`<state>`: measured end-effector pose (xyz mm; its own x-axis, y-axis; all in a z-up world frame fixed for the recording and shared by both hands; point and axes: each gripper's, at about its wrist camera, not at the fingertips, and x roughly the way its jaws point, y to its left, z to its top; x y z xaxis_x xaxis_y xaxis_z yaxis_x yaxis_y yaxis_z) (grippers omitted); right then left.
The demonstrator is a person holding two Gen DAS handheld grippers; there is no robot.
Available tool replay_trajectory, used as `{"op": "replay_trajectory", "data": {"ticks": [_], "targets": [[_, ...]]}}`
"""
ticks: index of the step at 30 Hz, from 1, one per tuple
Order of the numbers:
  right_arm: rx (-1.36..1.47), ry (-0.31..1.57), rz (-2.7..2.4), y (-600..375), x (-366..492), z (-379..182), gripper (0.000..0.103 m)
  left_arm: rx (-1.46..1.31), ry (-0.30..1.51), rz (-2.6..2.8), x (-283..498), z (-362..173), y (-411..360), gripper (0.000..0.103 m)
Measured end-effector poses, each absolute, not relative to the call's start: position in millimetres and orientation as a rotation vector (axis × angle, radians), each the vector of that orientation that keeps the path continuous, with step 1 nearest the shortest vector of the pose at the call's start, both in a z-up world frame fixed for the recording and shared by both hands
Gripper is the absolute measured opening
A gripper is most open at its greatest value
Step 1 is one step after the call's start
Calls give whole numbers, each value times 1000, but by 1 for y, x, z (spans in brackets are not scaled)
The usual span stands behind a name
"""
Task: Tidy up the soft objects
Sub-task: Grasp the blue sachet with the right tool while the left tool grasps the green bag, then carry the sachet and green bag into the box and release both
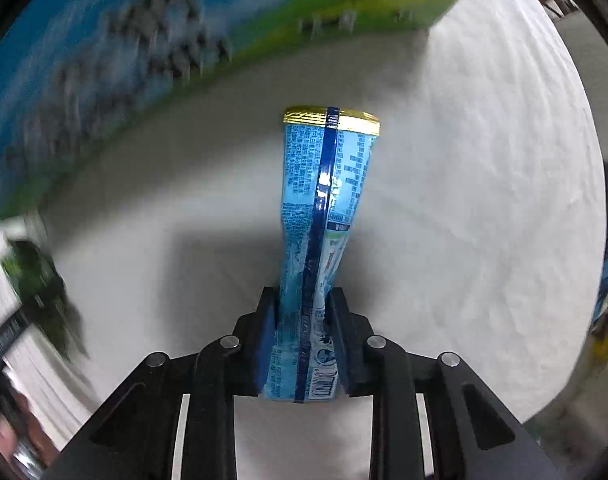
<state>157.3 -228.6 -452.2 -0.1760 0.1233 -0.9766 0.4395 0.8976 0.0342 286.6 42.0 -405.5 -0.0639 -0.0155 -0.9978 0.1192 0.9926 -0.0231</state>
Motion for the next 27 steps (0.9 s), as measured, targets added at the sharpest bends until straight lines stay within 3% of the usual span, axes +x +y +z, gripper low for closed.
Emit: {"op": "replay_trajectory", "data": {"ticks": [9, 16, 21, 27], "targets": [[249, 1800, -193, -209, 107, -457, 29, 66, 1682, -118, 186, -405, 38, 45], [228, 1806, -232, -189, 101, -461, 27, 135, 1638, -102, 162, -410, 19, 44], [209, 1794, -179, -180, 104, -452, 17, 112, 1604, -91, 167, -376, 18, 40], [230, 1745, -61, -172, 91, -423, 16, 78, 1536, -115, 158, -331, 9, 40]]}}
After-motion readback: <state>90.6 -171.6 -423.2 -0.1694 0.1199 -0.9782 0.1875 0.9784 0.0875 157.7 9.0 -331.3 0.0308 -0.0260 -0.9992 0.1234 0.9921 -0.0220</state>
